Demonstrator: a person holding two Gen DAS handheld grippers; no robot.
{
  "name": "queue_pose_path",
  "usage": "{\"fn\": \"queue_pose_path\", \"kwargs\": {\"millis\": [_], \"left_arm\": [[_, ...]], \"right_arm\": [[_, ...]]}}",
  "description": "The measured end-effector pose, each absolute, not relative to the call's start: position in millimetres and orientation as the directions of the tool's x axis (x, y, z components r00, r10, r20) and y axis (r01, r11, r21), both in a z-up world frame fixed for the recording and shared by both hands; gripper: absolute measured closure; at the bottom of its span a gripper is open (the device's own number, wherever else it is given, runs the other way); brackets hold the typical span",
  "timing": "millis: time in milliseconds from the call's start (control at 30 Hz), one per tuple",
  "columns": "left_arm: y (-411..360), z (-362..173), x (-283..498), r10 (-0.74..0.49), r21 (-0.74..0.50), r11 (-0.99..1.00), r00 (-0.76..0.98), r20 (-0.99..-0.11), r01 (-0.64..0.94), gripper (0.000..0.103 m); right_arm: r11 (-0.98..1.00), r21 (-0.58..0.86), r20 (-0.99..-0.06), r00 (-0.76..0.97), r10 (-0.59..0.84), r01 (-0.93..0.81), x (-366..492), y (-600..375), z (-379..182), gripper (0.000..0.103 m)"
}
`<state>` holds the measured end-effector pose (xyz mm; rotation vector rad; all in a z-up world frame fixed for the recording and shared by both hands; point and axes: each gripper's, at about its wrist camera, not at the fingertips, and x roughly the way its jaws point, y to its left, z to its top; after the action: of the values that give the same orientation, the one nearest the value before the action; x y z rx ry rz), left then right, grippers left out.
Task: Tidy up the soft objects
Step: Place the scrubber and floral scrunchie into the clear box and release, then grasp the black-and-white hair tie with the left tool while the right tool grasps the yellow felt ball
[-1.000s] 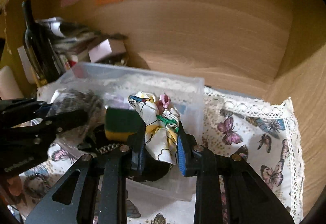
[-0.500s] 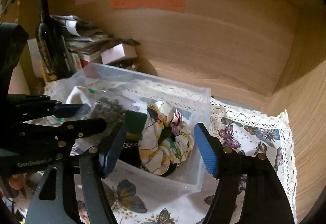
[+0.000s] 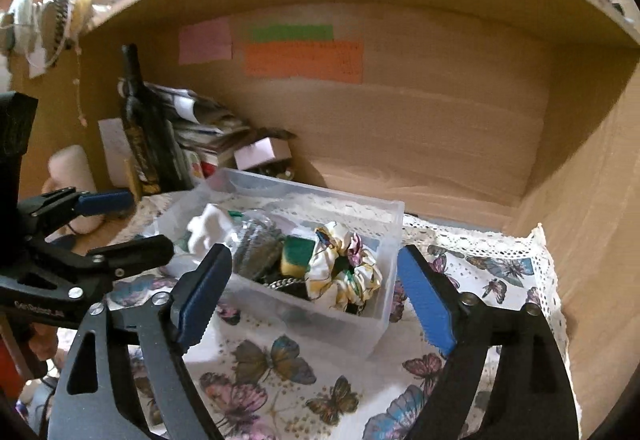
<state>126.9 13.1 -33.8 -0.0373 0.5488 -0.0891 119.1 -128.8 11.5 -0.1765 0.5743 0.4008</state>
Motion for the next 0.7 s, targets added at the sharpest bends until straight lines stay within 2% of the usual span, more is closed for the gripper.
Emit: {"fn": "queue_pose_path", "kwargs": {"millis": [300,433,700], "left_arm": [[21.8,-47.9,90.9,-0.06,-0.036,0.998,0.844,-0.533,0.048,0.0],[25.0,-69.0,80.1,-0.04,-0.019,0.999,0.817,-0.575,0.036,0.0],[28.0,-115.7,67.2,-0.074,-0.061,0.997,0.731,-0.678,0.045,0.0]], "right_arm": [[0.904,-0.022,-0.567,0.75,0.341,-0.427,91.7,-134.5,3.3,0.02],[0.902,0.011,-0.59,0.726,0.354,-0.431,78.4,-139.0,-10.8,0.02],[0.889,0.063,-0.659,0.649,0.379,-0.454,57.5,-133.6,-45.1,0.02]]}}
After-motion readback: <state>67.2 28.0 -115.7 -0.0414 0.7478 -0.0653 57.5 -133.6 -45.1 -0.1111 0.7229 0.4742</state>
